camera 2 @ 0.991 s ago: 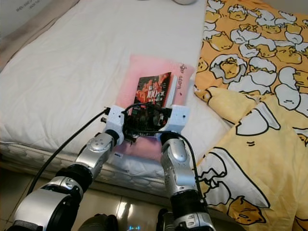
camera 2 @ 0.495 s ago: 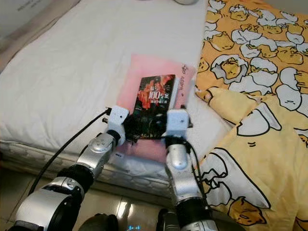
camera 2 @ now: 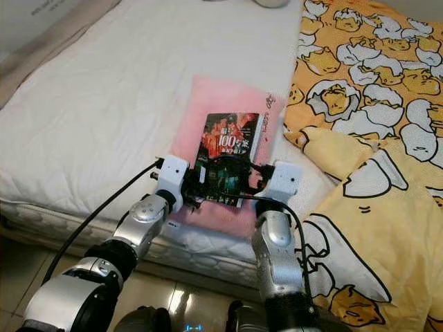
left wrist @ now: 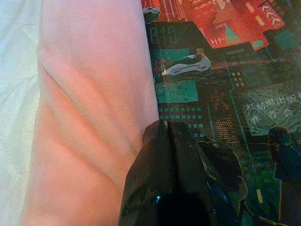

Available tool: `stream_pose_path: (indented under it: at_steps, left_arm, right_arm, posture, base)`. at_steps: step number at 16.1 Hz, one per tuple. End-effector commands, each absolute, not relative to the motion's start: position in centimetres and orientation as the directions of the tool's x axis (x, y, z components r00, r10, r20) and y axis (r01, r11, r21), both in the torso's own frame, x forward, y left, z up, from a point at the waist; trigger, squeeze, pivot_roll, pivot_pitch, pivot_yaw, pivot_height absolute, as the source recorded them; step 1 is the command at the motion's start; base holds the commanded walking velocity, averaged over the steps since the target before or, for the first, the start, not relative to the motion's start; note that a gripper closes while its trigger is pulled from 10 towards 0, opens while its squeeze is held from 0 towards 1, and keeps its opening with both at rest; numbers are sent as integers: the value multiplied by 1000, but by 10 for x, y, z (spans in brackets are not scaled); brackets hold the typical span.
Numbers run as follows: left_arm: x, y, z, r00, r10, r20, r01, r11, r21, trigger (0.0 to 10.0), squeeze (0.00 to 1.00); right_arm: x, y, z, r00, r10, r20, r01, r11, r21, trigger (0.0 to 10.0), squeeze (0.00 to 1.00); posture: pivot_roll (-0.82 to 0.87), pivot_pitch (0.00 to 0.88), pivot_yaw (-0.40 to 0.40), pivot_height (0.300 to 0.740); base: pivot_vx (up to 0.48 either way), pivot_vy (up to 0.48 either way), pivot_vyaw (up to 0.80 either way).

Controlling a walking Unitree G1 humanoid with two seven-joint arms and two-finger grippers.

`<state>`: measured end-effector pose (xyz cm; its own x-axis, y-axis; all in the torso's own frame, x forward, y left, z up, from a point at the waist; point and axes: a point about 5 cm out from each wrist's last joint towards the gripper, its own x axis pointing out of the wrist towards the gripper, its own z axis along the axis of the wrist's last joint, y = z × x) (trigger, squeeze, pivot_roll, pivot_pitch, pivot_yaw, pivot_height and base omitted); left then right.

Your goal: Clean up the room

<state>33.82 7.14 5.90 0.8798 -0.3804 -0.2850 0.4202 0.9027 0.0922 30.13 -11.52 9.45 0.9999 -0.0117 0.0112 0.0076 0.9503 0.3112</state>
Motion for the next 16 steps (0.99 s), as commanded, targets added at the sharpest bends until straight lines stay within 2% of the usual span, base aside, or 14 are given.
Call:
stream_pose_path:
  at_steps: [1, 6, 12, 16]
  left_arm:
    - [312, 69, 20, 794, -396, -462, 475, 877, 66, 0, 0]
    - [311, 70, 19, 793, -396, -463, 479, 875, 72, 0, 0]
    - [313, 71, 21, 796, -394, -460, 477, 876, 76, 0, 0]
    - [313, 72, 21, 799, -386, -460, 469, 880, 76, 0, 0]
  right_arm:
    - [298, -88, 86, 998, 39, -51, -14, 905, 425, 10000, 0]
    - [310, -73, 94, 992, 119, -33, -88, 864, 496, 10000, 0]
    - [310, -70, 80, 988, 114, -108, -32, 820, 572, 10000, 0]
    - [311, -62, 83, 982, 169, -89, -85, 805, 588, 10000, 0]
  posture:
    - [42, 167, -32, 740]
    - [51, 154, -33, 740]
    - [54, 148, -33, 740]
    - [56, 158, -34, 740]
  base:
    - [0, 0, 0]
    - [0, 0, 0]
    - [0, 0, 0]
    - [0, 0, 0]
